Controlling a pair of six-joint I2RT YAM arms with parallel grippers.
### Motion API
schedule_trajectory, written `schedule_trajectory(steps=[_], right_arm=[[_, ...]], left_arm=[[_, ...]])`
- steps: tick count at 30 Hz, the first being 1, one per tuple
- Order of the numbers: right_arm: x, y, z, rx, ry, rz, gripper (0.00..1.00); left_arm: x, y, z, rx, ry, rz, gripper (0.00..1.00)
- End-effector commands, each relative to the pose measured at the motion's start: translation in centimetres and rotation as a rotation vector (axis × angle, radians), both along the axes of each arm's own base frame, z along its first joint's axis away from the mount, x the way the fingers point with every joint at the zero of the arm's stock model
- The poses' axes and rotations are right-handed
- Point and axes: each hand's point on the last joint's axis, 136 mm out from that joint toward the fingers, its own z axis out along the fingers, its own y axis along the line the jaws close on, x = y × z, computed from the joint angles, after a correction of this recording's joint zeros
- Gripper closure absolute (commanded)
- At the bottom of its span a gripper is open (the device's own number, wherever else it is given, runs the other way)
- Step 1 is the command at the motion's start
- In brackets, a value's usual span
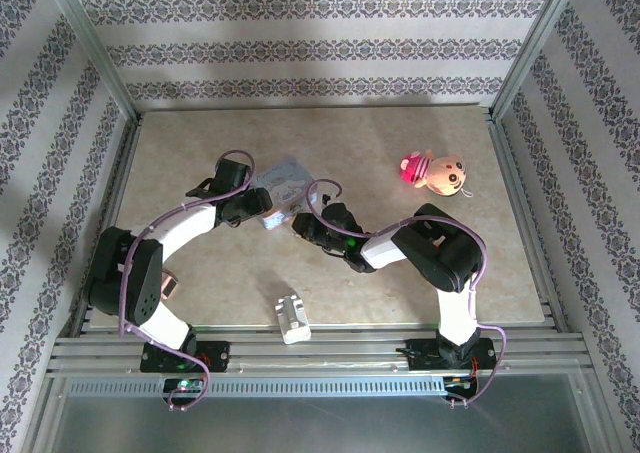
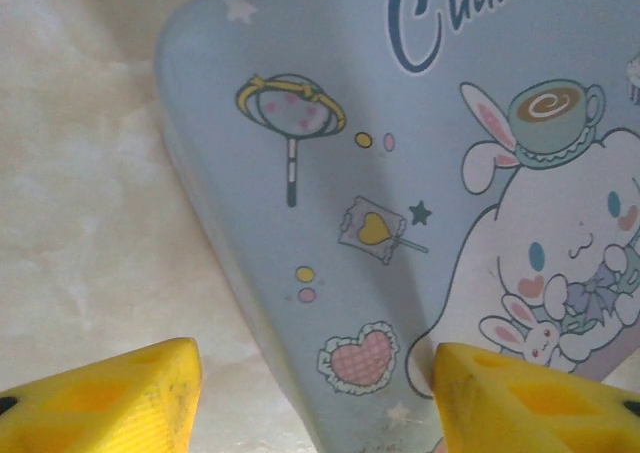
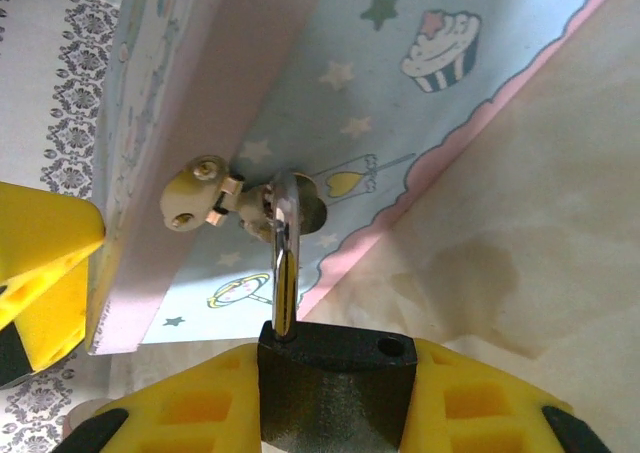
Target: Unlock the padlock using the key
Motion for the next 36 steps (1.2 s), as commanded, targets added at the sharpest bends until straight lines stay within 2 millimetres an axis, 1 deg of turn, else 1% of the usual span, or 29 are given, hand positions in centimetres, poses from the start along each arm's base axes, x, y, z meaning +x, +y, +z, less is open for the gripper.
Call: schedule_trajectory(steps=[1,5,6,9,12,15,16,24,33,36], right_arm=[[0.8,-1.6,-0.3,0.025,0.024,-0.085,0.98],[1.3,-2.6,-0.9,0.02,0.04,-0.127,0.94],[1.5,-2.8,-0.9,0.019,0.038,-0.132,0.94],[2.1,-2.7,-0.6,0.025,0.028,-0.134,0.94],[2.5,-2.6,-0.1,0.027,0.014,-0.133,0.92],[2.9,-2.9,-0.2,0.02,0.013,-0.149,0.9],[3.0,-3.0,-0.1,0.022,0.015,-0.158,0.9],[4.2,-2.8,-0.2,0.067,0.045,-0.228,0.95],[5.4,-3.5,-0.1,0.089,0.051,-0.323,0.98],[5.7,-3.3,0.1,0.099,0.047,-0.327,0.98]], left_arm=[[-1.8,2.2,-3.9,0.116,0.123,0.039,0.41],[-1.7,2.2,-3.9,0.124,0.124,0.04,0.45],[-1.7,2.3,-4.0,0.127,0.125,0.042,0.48],[-1.7,2.4,-4.0,0.133,0.125,0.041,0.5],[-1.8,2.5,-4.2,0.137,0.128,0.042,0.51],[-1.8,2.6,-4.2,0.136,0.129,0.043,0.53],[-1.8,2.6,-4.2,0.137,0.129,0.042,0.55],[-1.7,2.4,-4.1,0.13,0.127,0.039,0.57],[-1.9,2.5,-4.3,0.134,0.132,0.035,0.58],[-1.8,2.5,-4.3,0.134,0.131,0.034,0.58]])
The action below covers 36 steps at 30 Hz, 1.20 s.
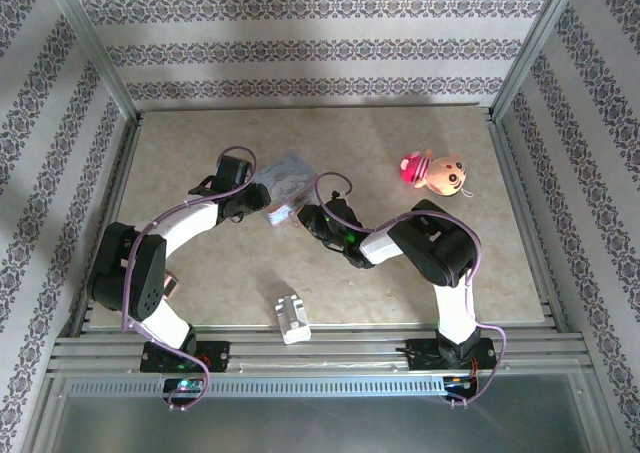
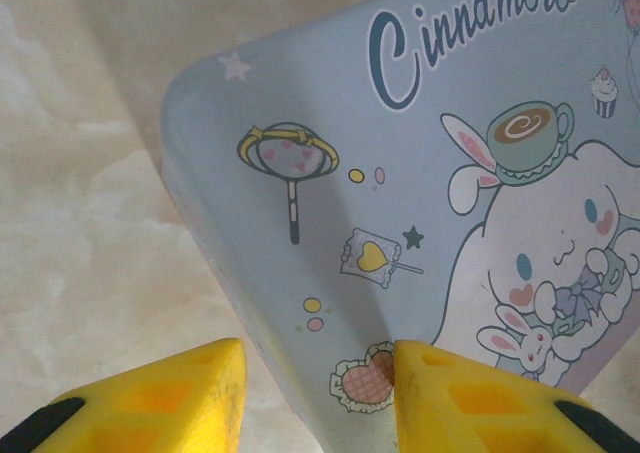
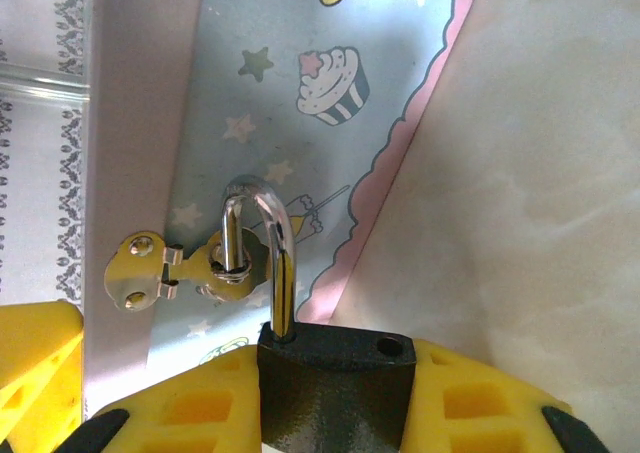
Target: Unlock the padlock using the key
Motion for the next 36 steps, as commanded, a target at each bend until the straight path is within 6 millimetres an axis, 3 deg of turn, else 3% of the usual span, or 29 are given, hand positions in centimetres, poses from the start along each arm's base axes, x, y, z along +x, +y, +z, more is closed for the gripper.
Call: schedule_trajectory(steps=[1,15,21,26,31,36], right_arm=[[2.6,-1.8,0.8,0.006,-0.04,-0.133,0.99],[0.5,-6.2,1.9,-0.059,-0.076,-0.223,1.0],[0.7,-5.0,1.4,-0.044,-0.058,-0.196,1.0],[0.5,-4.1,1.1,-0.05,-0.055,-0.172,1.0],[0.0,-5.5,0.8,-0.072,-0.052,-0.202,1.0],[-0.2,-7.1,1.4,-0.105,-0.069,-0.226,1.0]], left_arm=[[-3.5,2.8,-4.7,0.139,0.185,0.033,0.59],[-2.7,4.3,-4.6,0.116,0.175,0.086,0.63],[-2.5,3.5,-4.5,0.063,0.175,0.081,0.65],[-2.5,2.9,-1.6,-0.013,0.093,0.11,0.44],[-2.6,2.9,1.8,-0.038,0.002,0.133,0.28],[-2.6,1.8,3.2,-0.093,-0.027,0.11,0.19]])
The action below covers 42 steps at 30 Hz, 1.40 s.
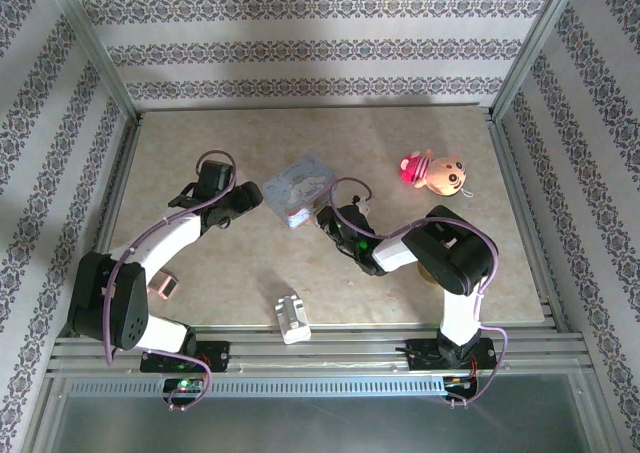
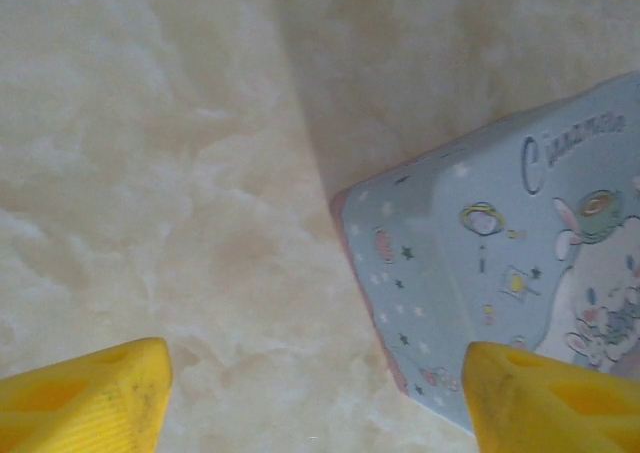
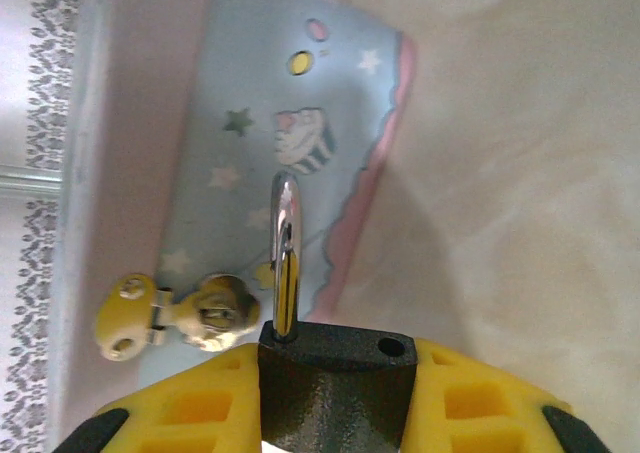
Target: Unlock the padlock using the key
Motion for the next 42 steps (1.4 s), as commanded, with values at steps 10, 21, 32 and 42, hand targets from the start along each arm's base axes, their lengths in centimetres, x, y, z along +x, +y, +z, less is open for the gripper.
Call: schedule_trajectory(steps=[10,21,32,42], right_arm=[[-1.2,-5.0,4.1,-0.165,-0.071,-0.054,1.0],[-3.5,-8.1,6.5,-0.59,0.082,0.171,1.0],[-5.8,-11.5,4.6,-0.697,0.247,0.265,0.99],[-6.7,-11.1,2.3,-0.702,0.325,0.34,0.98]], left_arm=[[0.4,-5.5,0.8,-0.098,-0.001,-0.129,0.01],[3.2,-9.1,0.0,-0.159,0.025,-0.208,0.01],[7.5,-10.5,-0.5,-0.169,0.021,-0.216,0.1],[12.8,-11.0,-0.1,-0.253,-0.044,-0.223,0.17]])
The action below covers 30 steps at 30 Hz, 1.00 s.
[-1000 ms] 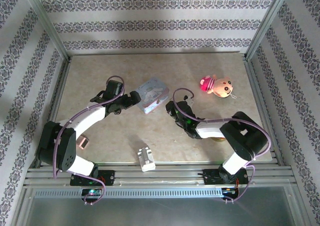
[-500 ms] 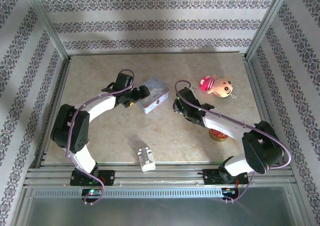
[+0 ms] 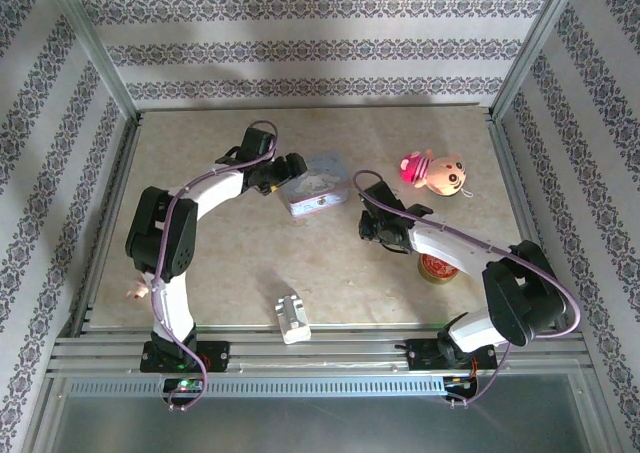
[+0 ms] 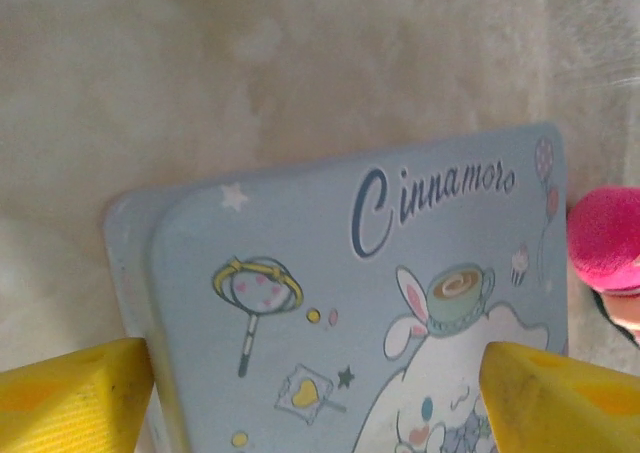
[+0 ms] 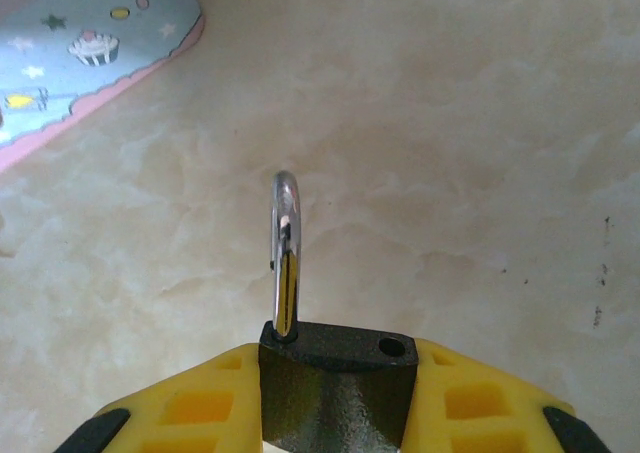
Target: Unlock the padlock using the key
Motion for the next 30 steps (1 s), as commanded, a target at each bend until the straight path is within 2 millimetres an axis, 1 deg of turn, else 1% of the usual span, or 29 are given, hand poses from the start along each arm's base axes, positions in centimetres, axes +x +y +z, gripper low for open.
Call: schedule_trajectory(steps=[1,3,8,14,17,19,22,25,30], right_arm=[[-0.5,-0.2,-1.0,-0.022,0.051,0.028,0.98],[-0.6,-0.1,-1.1,-0.027,0.059,0.033,0.98],[-0.7,-0.3,-1.2,-0.038,0.064,0.042,0.98],[-1.0,-0.8,-1.4,-0.081,0.09,0.056,0.98],[-1.1,-0.9,-1.7,-0.103,0.11,0.064,0.98],[-1.1,-1.1,-1.9,-0.117,0.122,0.068,0.98],[-1.2,-1.2,-2.2,-0.132,0.139,0.07,0.98],[-1.1,-1.1,-2.6,-0.136,0.154,0.076,0.97],[-0.9,-0.9,-3.5,-0.156,0.193,0.084,0.96]], left_arm=[[2.8,-0.5,1.3,-0.085,-0.076,-0.013,0.18],[4.0,-0.9,1.1,-0.126,-0.089,-0.014,0.19],[5.6,-1.6,0.8,-0.167,-0.096,-0.022,0.2],[7.0,-2.6,1.1,-0.224,-0.116,-0.039,0.2],[7.1,-2.8,1.2,-0.24,-0.118,-0.043,0.19],[6.9,-2.2,1.3,-0.227,-0.122,-0.022,0.19],[6.4,-0.6,1.7,-0.213,-0.128,0.02,0.17],[5.4,1.6,2.1,-0.197,-0.129,0.072,0.14],[2.8,5.9,2.6,-0.176,-0.137,0.169,0.08]])
